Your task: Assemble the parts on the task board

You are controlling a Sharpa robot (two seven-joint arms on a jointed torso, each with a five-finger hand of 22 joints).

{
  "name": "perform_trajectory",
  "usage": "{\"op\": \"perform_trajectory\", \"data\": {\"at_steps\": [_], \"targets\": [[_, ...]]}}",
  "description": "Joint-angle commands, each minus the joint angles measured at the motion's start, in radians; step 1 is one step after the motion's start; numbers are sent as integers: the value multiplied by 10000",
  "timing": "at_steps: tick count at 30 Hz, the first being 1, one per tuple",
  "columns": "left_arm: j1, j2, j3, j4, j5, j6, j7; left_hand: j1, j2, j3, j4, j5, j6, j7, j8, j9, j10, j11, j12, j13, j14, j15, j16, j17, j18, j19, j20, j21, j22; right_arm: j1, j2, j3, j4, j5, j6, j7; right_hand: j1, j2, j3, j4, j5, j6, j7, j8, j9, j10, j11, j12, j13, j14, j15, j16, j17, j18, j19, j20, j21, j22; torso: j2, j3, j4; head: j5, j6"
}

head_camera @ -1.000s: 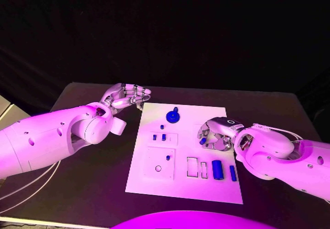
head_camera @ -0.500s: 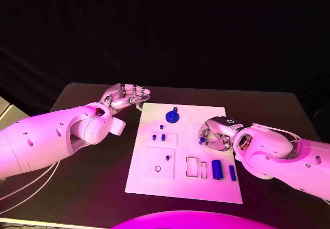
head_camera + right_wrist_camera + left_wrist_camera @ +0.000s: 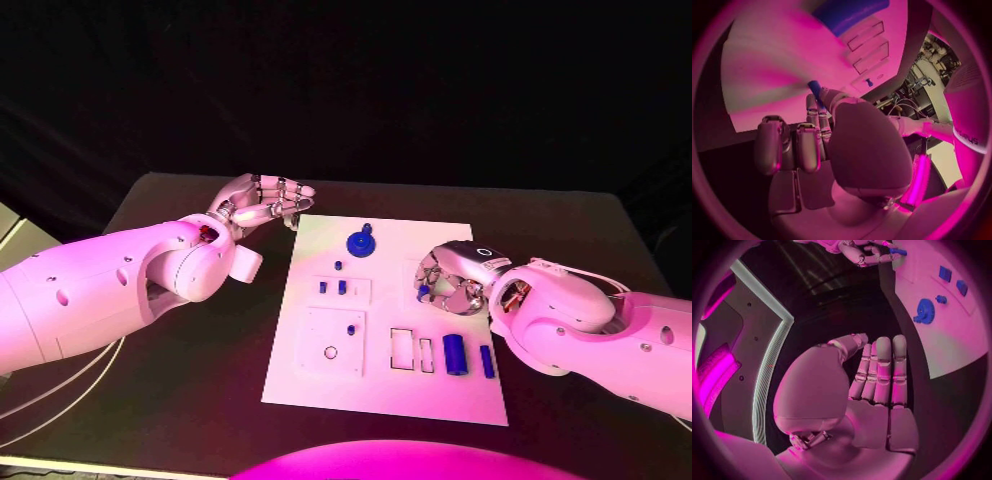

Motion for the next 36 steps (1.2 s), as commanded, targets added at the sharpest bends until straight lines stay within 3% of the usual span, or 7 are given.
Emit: {"op": "perform_trajectory", "data": {"at_steps": [1, 13, 21, 29, 36], "targets": [[0, 15, 6, 9, -9, 115, 51, 19, 83, -19, -53, 41, 25, 63, 51, -10, -77, 26, 51, -12, -61, 32, -61, -15, 152, -57, -22, -62, -9, -8, -38, -1, 67, 276, -523, -15, -28, 196, 107, -41, 42, 45, -79, 310, 545, 408, -315, -73, 22, 503, -52, 30, 16, -129, 571, -90, 53, 1761, -7, -1, 2, 3, -8], [0, 51, 6, -26, -6, 120, 43, 19, 83, -19, -53, 41, 25, 63, 51, -10, -77, 26, 51, -12, -61, 32, -61, -15, 152, -57, -22, -62, -9, 403, -324, 40, 666, 2133, -723, 78, -161, 130, 319, -197, 130, -60, -69, 468, 790, 551, -320, -280, 60, 502, -60, 22, 16, -143, 585, -106, 130, 1805, -10, -2, -4, 40, -21], [-1, 74, 6, -28, -4, 132, 39, 30, 86, -20, -68, 42, 29, 61, 61, -10, -86, 26, 57, -16, -64, 31, -62, -18, 153, -60, -22, -61, -9, 472, -25, 41, 1045, 3230, -858, 539, -246, 92, 393, -305, 222, -124, -42, 542, 917, 600, -300, -391, 86, 488, -48, -10, -29, -154, 593, -103, 189, 1835, -9, -4, -5, 117, -65], [-3, 113, 6, -40, -4, 154, 39, 30, 86, -20, -68, 42, 29, 61, 61, -10, -86, 26, 57, -16, -64, 31, -62, -18, 153, -60, -22, -61, -9, 168, 844, 15, 1053, 2692, -898, 774, -263, 98, 423, -360, 259, -146, -43, 574, 970, 624, -307, -431, 99, 490, -49, -8, -20, -156, 595, -102, 205, 1845, -26, -14, -5, 180, -70], [-7, 141, 6, -29, -3, 166, 36, 40, 90, -19, -81, 43, 33, 61, 67, -10, -91, 25, 62, -18, -66, 30, -64, -21, 154, -61, -22, -58, -8, -379, 1705, -40, 751, 1705, -773, 1034, -268, 99, 438, -387, 279, -158, -40, 586, 991, 634, -307, -448, 104, 495, -50, 5, 8, -157, 594, -102, 207, 1847, -5, -15, 13, 262, -85]]}}
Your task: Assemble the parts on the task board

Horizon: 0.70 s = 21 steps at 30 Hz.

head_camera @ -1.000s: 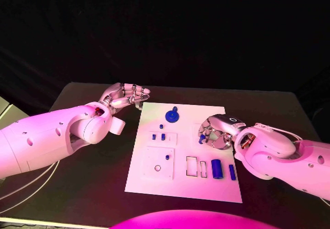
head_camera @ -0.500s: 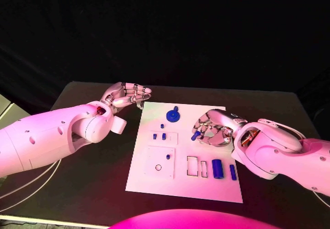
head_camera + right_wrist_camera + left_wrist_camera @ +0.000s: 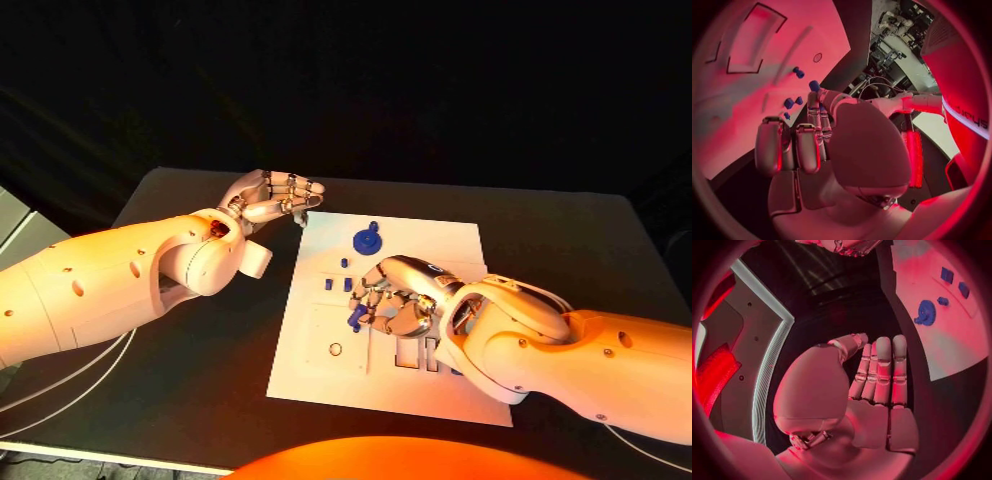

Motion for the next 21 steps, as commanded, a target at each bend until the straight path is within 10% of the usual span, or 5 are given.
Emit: {"op": "perform_trajectory", "data": {"at_steps": [1, 21], "targets": [[-2, 26, 6, 29, -4, 158, 50, 39, 91, 9, -52, 43, 33, 61, 33, -12, -54, -12, 63, -9, -66, 30, -64, -12, 154, -61, -22, -58, -9, -237, 242, -10, -143, -931, 120, 449, -67, 11, 24, -54, 31, -28, 56, 587, 1159, 61, -24, -50, 11, 496, -51, 5, 9, -157, 596, -34, 41, 1852, 16, -4, 10, 45, -17], [-3, 24, 5, 52, -1, 173, 39, 31, 97, 2, -54, 43, 37, 64, 43, -12, -61, -9, 71, -13, -67, 33, -64, -16, 153, -64, -21, -56, -9, -923, 972, -61, -593, -2028, 394, 408, -113, 8, 42, -93, 38, -53, 62, 614, 1209, 78, -17, -95, 23, 512, -47, 39, 72, -157, 593, -33, 36, 1856, 27, 20, -13, 169, -91]]}}
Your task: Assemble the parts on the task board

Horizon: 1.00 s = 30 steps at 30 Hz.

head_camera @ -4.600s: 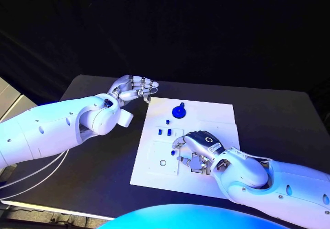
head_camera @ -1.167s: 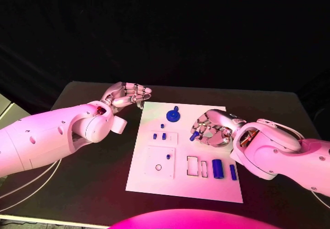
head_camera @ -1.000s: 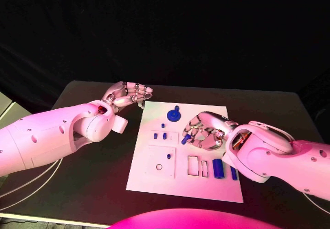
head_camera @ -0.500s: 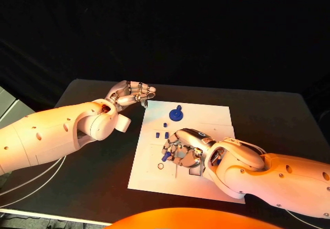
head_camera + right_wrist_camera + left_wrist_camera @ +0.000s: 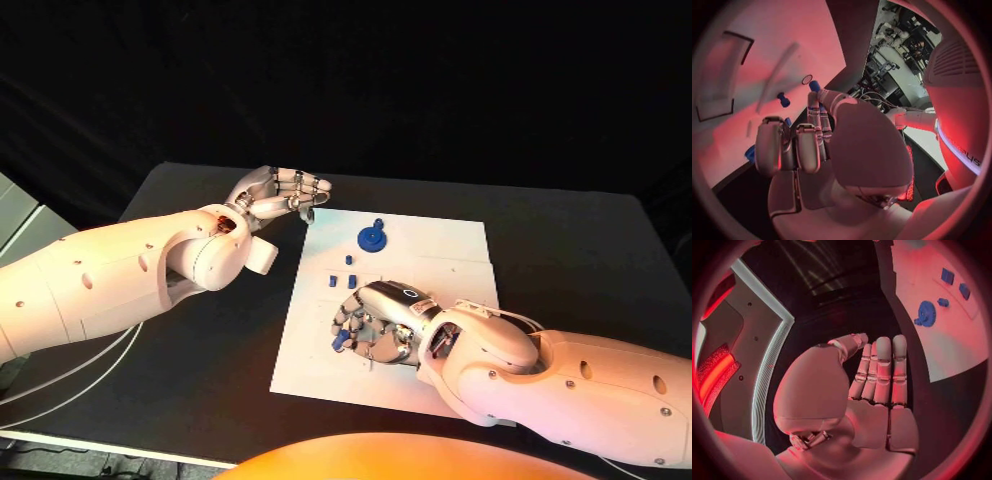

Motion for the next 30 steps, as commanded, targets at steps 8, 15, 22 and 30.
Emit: {"op": "perform_trajectory", "data": {"at_steps": [8, 15, 22, 30], "targets": [[0, 12, 6, 23, -1, 163, 36, 31, 97, 2, -54, 43, 36, 64, 43, -12, -61, -8, 30, -14, -67, 32, -64, -16, 153, -64, -21, -55, -10, -74, 74, -12, -98, -832, 406, -194, -62, 66, 18, -62, 31, 28, 77, 612, 1198, 63, -34, -51, 6, 512, -47, 39, 15, -157, 593, -33, 36, 1848, -6, -3, -4, -13, -24], [0, 5, 6, 20, -1, 168, 30, 31, 97, 2, -54, 43, 36, 64, 43, -12, -61, -8, 30, -14, -67, 32, -64, -16, 153, -64, -21, -55, -10, -85, 84, -16, -116, -1188, 567, -484, -73, 64, 20, -72, 30, 25, 75, 620, 1210, 69, -34, -61, 10, 516, -47, 47, 30, -159, 594, -33, 47, 1853, -4, -4, -1, -18, -25], [0, -8, 6, 23, -1, 170, 22, 31, 97, 2, -54, 43, 36, 64, 43, -12, -61, -8, 30, -14, -67, 32, -64, -16, 153, -64, -21, -55, -10, -100, 83, -18, -105, -1468, 606, -690, -83, 63, 23, -82, 29, 21, 74, 628, 1222, 76, -35, -70, 13, 518, -46, 51, 36, -165, 600, -32, 84, 1865, -3, -10, 4, -40, -20], [0, -15, 6, 27, -1, 168, 14, 31, 97, 2, -54, 43, 36, 64, 43, -12, -61, -8, 30, -14, -67, 32, -64, -16, 153, -64, -21, -55, -10, -126, 161, -29, -150, -1612, 736, -791, -83, 63, 23, -82, 29, 21, 74, 628, 1222, 76, -35, -70, 13, 518, -46, 51, 36, -165, 600, -32, 84, 1865, -5, -12, 6, -46, -27]]}}
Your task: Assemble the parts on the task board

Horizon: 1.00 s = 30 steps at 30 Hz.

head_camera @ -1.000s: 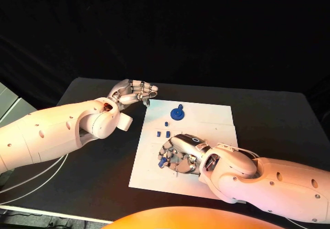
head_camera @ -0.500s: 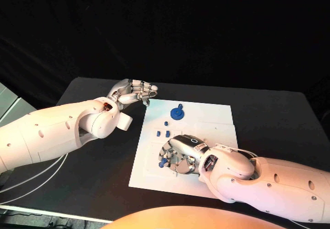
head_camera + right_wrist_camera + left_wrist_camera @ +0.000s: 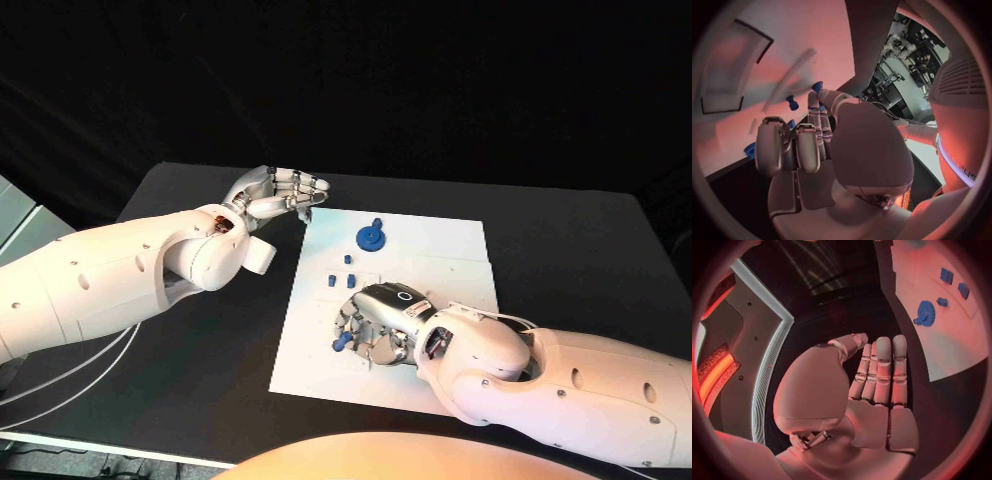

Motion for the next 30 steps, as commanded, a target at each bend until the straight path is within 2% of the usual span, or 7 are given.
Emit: {"op": "perform_trajectory", "data": {"at_steps": [1, 13, 19, 25, 30], "targets": [[0, 8, 6, 31, -1, 153, 39, 31, 97, 2, -54, 43, 36, 64, 43, -13, -61, -8, 29, -15, -67, 33, -64, -9, 154, -64, -21, -56, -10, -43, 48, -23, -38, -361, 311, -188, 27, 111, 8, -44, 67, 54, 11, 512, 1210, 23, -14, -35, 14, 518, -46, 51, 16, -168, 600, -33, 16, 1869, 0, -1, 2, 1, -8], [0, 6, 6, 33, -1, 170, 16, 13, 106, -9, -53, 44, 32, 65, 53, -16, -77, -5, 39, -22, -70, 37, -65, -14, 153, -71, -17, -57, -12, -211, 282, -56, -151, -425, 317, -223, -136, 49, 14, -111, 15, -100, 58, 497, 1289, -99, 45, -227, 22, 515, -3, 43, 5, -161, 587, -10, -37, 1867, 0, -1, 0, -11, -13], [0, 5, 6, 36, -1, 175, 8, 13, 106, -9, -53, 44, 32, 65, 53, -16, -77, -5, 39, -22, -70, 37, -65, -14, 153, -71, -17, -57, -12, -228, 285, -64, -203, -425, 389, -339, -465, -227, -45, -69, 168, -597, 185, 118, 1172, -171, 138, -397, 101, 506, 75, 30, -12, -147, 565, 56, -139, 1855, -8, -2, 3, -10, -9], [0, 0, 6, 36, -1, 180, 1, 13, 106, -9, -53, 44, 32, 65, 53, -16, -77, -5, 39, -22, -70, 37, -65, -14, 153, -71, -17, -57, -12, -234, 264, -67, -203, -431, 293, -402, -537, -426, -21, -103, 163, -1136, 231, -288, 1026, -186, 101, -495, 194, 500, 54, 19, -18, -132, 554, 65, -197, 1852, -1, 4, -2, -13, 13], [0, -4, 6, 37, -1, 181, -2, 12, 108, -11, -60, 46, 28, 65, 59, -18, -99, -3, 40, -29, -76, 39, -67, -17, 153, -76, -15, -57, -14, -244, 228, -68, -132, -497, -32, -439, -597, -666, -49, -130, 120, -1609, 128, -608, 907, -177, 64, -548, 280, 500, 24, 14, -15, -132, 558, 46, -191, 1862, 1, 6, 0, -19, 25]]}}
